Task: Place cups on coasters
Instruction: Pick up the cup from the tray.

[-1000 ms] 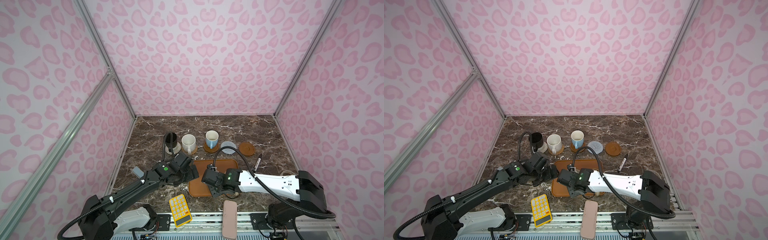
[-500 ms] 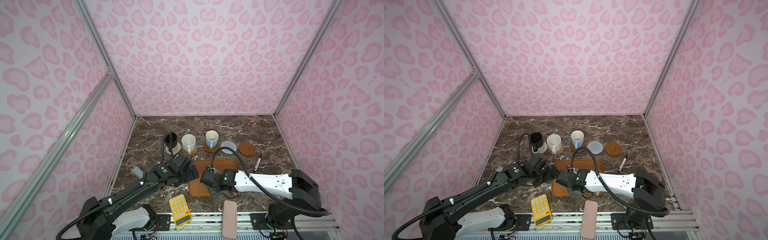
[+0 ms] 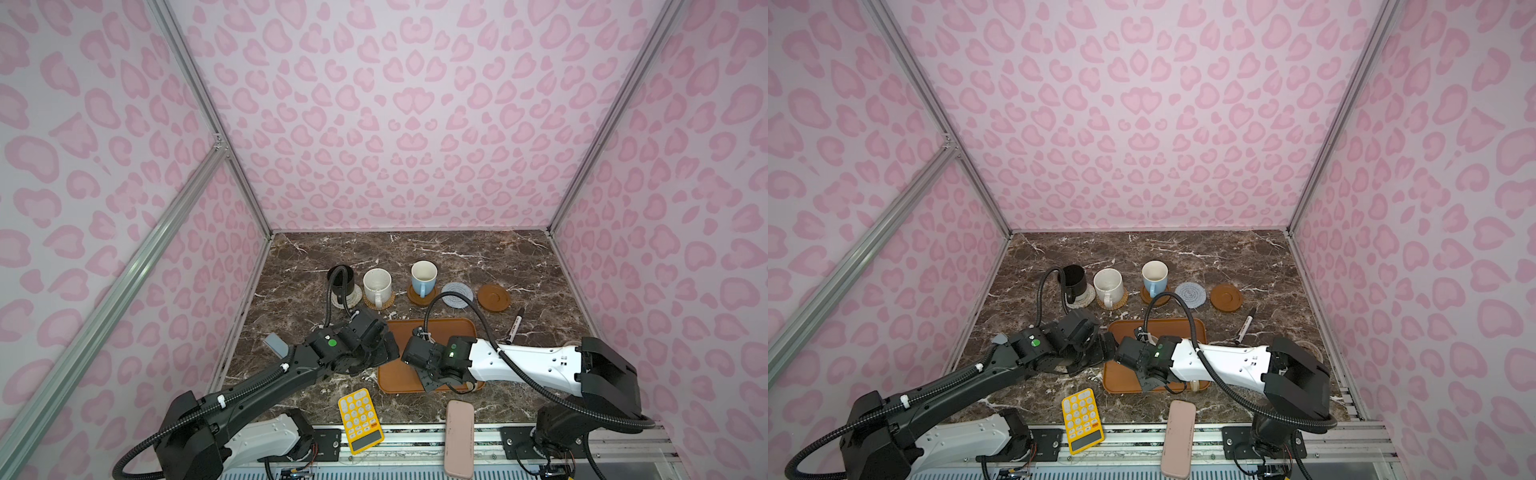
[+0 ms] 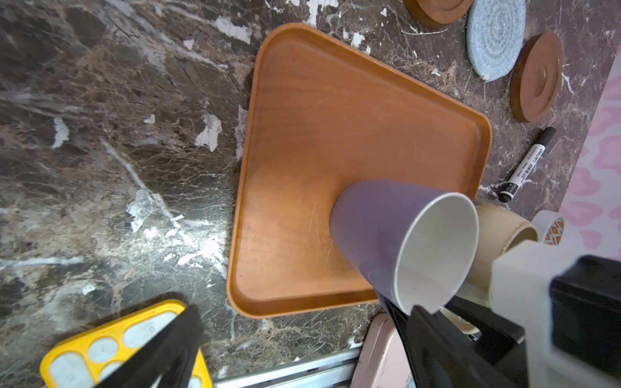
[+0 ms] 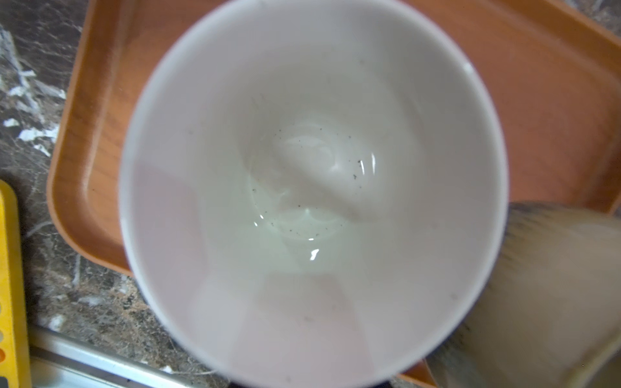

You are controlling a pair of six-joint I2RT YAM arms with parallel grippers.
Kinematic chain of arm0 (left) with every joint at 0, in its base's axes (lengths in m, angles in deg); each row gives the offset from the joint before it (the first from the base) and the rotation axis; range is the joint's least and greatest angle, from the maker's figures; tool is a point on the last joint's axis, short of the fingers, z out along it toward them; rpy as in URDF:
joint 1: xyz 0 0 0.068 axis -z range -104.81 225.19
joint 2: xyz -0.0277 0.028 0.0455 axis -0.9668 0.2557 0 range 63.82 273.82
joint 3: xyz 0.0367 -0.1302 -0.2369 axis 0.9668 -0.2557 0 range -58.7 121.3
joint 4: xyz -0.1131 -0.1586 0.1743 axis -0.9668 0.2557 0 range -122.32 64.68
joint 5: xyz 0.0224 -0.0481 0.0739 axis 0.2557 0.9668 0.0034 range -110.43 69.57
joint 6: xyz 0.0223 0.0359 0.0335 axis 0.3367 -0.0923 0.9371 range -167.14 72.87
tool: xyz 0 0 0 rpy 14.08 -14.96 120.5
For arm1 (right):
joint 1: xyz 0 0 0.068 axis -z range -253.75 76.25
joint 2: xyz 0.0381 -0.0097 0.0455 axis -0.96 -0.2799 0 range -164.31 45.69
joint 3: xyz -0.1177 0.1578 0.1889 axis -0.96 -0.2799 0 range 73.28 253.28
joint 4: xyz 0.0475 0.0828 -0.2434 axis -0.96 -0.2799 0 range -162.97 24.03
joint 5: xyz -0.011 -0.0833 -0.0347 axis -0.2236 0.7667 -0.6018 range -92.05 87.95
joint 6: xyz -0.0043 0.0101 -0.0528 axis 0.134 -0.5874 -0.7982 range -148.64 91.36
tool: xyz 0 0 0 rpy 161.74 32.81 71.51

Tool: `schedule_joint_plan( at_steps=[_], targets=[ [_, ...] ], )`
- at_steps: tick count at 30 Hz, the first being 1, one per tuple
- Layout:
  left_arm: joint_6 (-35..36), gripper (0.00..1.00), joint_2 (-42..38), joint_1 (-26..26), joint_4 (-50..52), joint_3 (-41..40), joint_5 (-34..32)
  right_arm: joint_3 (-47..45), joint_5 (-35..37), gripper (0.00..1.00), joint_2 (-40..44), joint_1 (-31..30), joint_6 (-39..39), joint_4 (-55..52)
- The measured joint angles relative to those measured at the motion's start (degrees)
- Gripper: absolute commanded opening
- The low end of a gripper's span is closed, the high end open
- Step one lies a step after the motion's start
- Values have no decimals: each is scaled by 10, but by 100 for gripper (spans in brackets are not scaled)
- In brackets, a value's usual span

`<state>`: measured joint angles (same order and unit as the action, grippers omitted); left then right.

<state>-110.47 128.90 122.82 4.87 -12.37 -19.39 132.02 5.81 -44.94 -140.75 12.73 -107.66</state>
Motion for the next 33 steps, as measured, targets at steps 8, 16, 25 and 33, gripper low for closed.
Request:
schedule_joint_plan(
  at_steps=[8, 16, 25, 33],
  targets=[
    [-5, 97, 2, 5, 0, 0, -5, -6, -4, 25, -4, 4, -11, 14],
    [-5, 97, 7, 6, 0, 5, -9, -8, -4, 8, -5, 4, -18, 27],
    [-5, 97, -5, 6, -1, 8, -17, -8, -6, 0, 6, 1, -21, 25],
    [-4, 97, -19, 6, -9, 16, -28, -5, -6, 0, 43, -4, -19, 20]
  ],
)
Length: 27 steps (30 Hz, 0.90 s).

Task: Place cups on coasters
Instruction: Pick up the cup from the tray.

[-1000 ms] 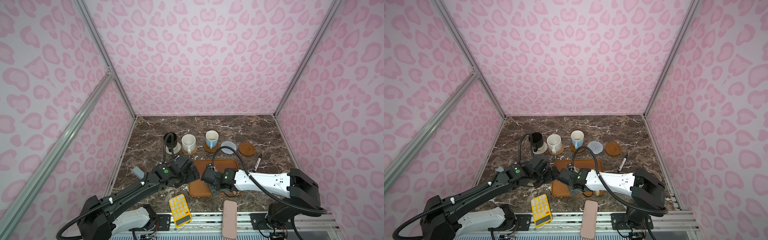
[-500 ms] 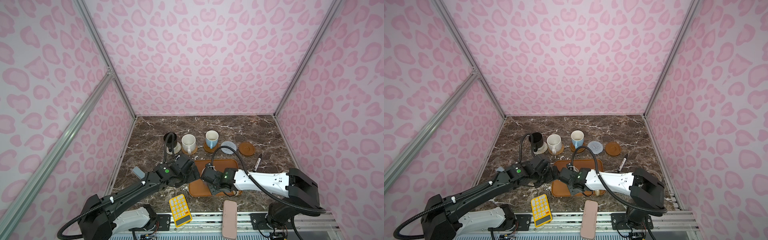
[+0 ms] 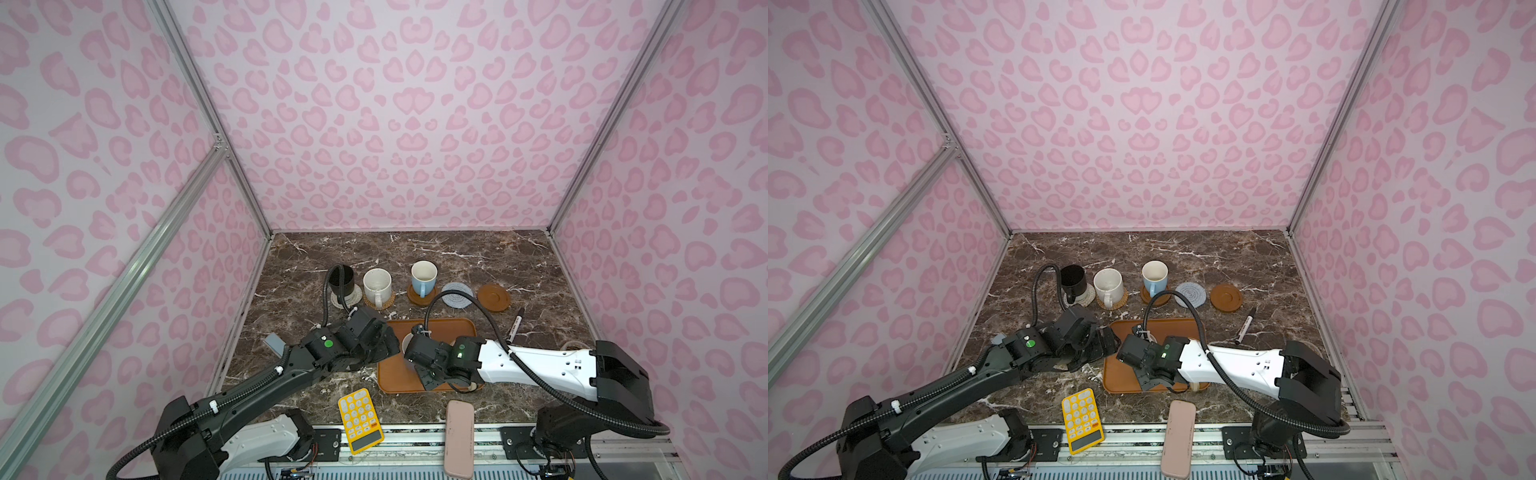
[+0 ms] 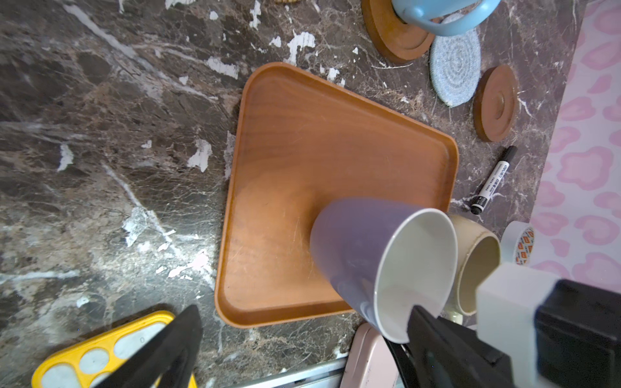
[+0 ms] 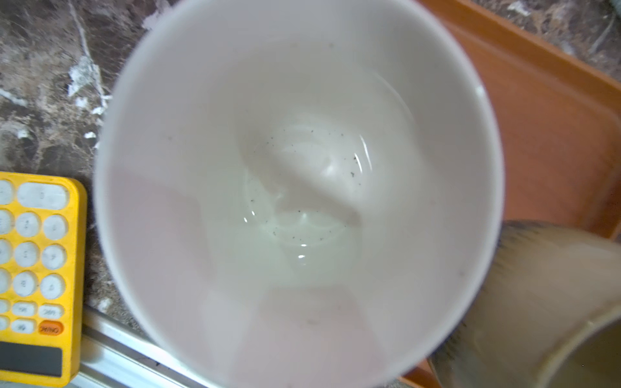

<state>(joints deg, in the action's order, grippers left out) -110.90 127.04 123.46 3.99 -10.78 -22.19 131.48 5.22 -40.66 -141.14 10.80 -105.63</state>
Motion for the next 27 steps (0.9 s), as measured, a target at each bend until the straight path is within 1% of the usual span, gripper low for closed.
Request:
schedule_joint_plan(
  at_steps=[6, 14, 21, 27],
  targets=[
    [27, 97, -5, -2, -4, 15, -1, 14, 3, 0, 14, -1, 0, -12],
    [68, 97, 9, -7, -15, 52, 13, 34, 12, 0, 35, -1, 0, -40],
    [75, 97, 17, -18, -22, 69, 28, 55, 12, 0, 59, 7, -12, -66],
    [85, 97, 34, -22, -21, 111, 22, 73, 11, 0, 90, 24, -23, -99]
  ],
)
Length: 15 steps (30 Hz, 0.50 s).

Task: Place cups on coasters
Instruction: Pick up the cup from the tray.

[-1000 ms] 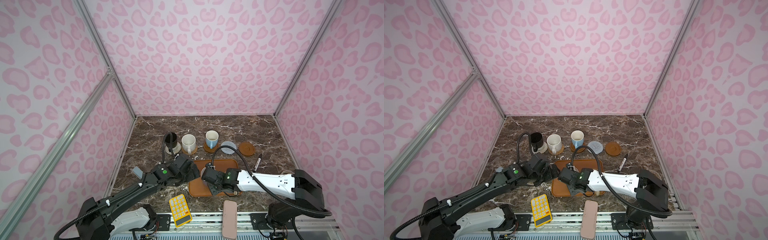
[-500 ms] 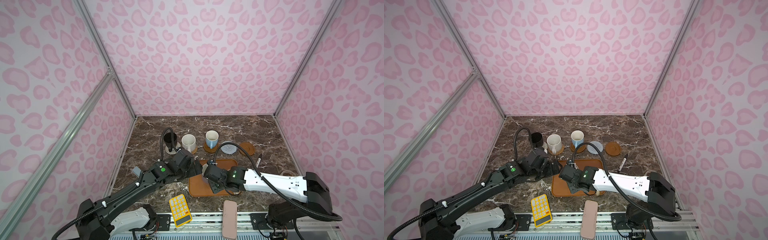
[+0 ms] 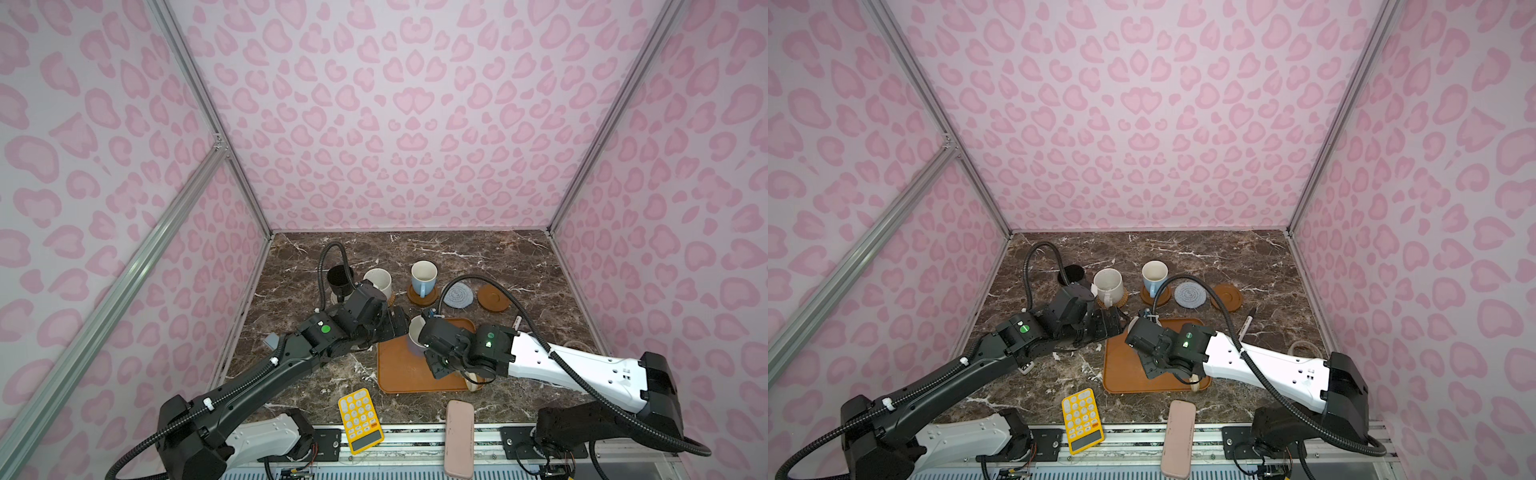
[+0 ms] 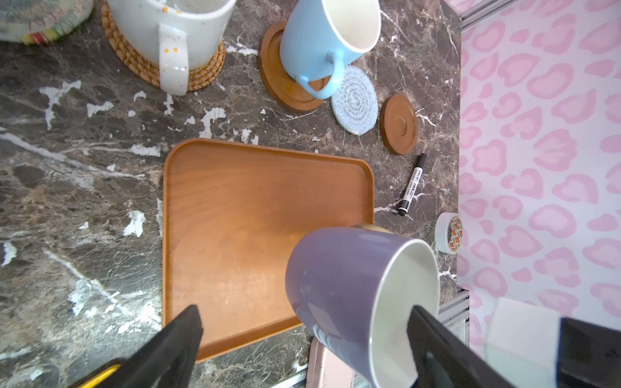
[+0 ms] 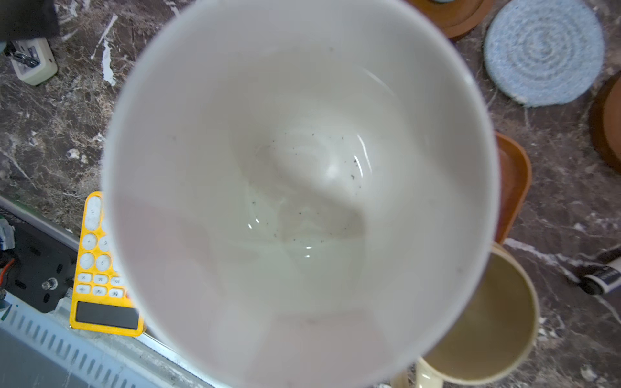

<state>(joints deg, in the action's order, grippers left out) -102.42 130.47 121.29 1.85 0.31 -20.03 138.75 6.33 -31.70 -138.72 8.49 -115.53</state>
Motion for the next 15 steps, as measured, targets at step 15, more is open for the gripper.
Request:
schedule_joint_plan(
  at_steps=[15],
  targets=[
    [58, 97, 63, -7, -12, 96, 11, -5, 4, 0, 95, 121, -70, -35]
  ],
)
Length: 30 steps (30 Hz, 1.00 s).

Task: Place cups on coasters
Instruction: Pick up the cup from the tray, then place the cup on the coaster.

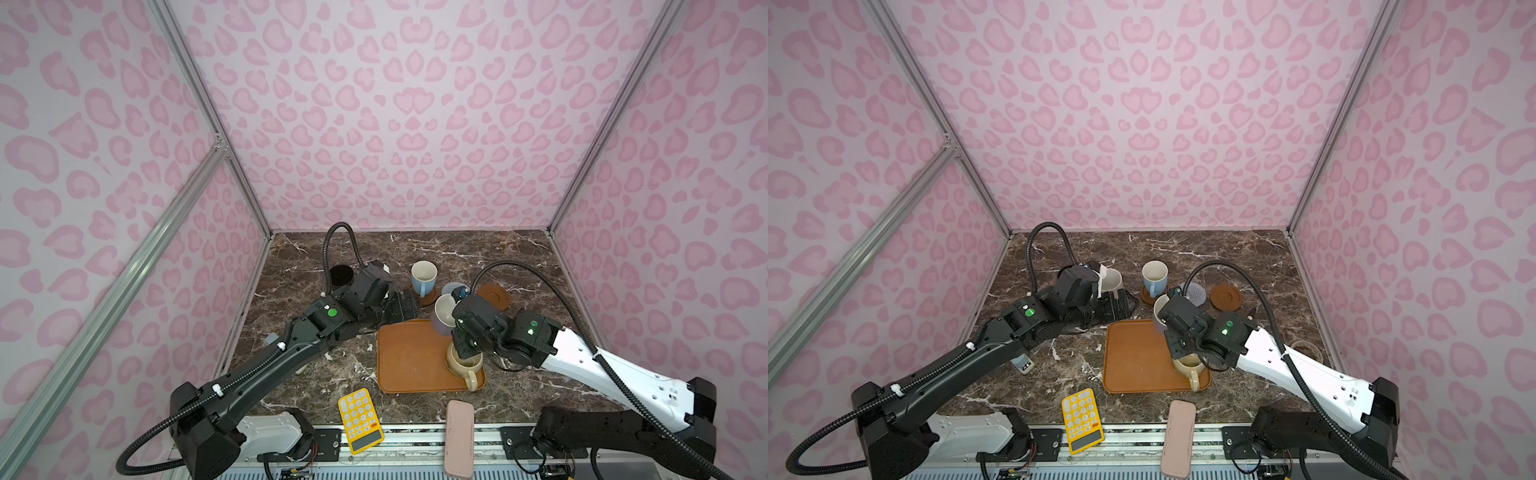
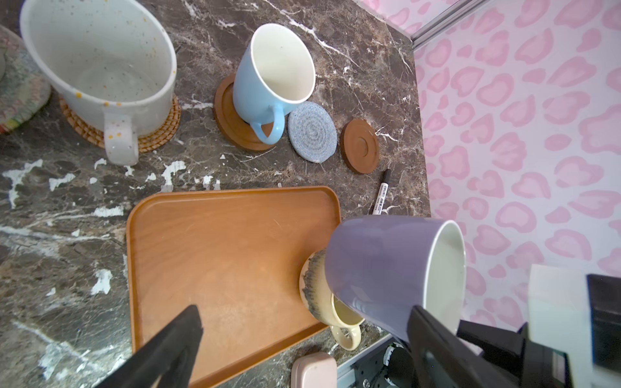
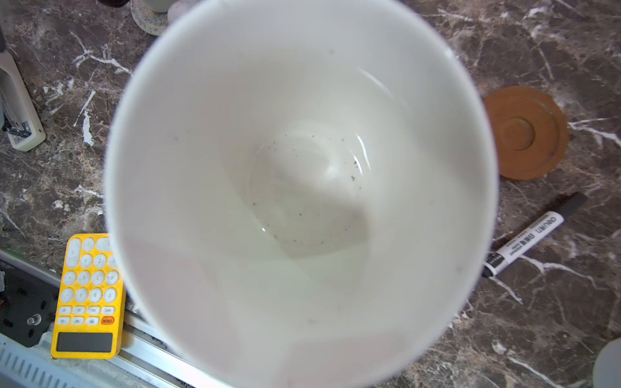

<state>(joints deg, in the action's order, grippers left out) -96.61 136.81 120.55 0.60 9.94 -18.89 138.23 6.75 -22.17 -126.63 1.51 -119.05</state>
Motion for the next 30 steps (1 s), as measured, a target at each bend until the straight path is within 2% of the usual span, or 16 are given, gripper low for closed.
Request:
schedule_joint_plan(
  at_steps=[9, 16, 22, 30],
  targets=[
    [36, 97, 62, 0, -17, 73, 29, -3, -16, 0, 11, 153, -52, -14],
    [56, 97, 119, 0, -22, 142, 43, 2, -41, 0, -31, 239, -87, -6],
    [61, 97, 159, -10, -35, 166, 61, 17, -59, 0, -90, 274, -102, 18],
    [71, 97, 205, -33, -42, 217, 70, 69, -86, 0, -203, 283, -113, 59]
  ],
)
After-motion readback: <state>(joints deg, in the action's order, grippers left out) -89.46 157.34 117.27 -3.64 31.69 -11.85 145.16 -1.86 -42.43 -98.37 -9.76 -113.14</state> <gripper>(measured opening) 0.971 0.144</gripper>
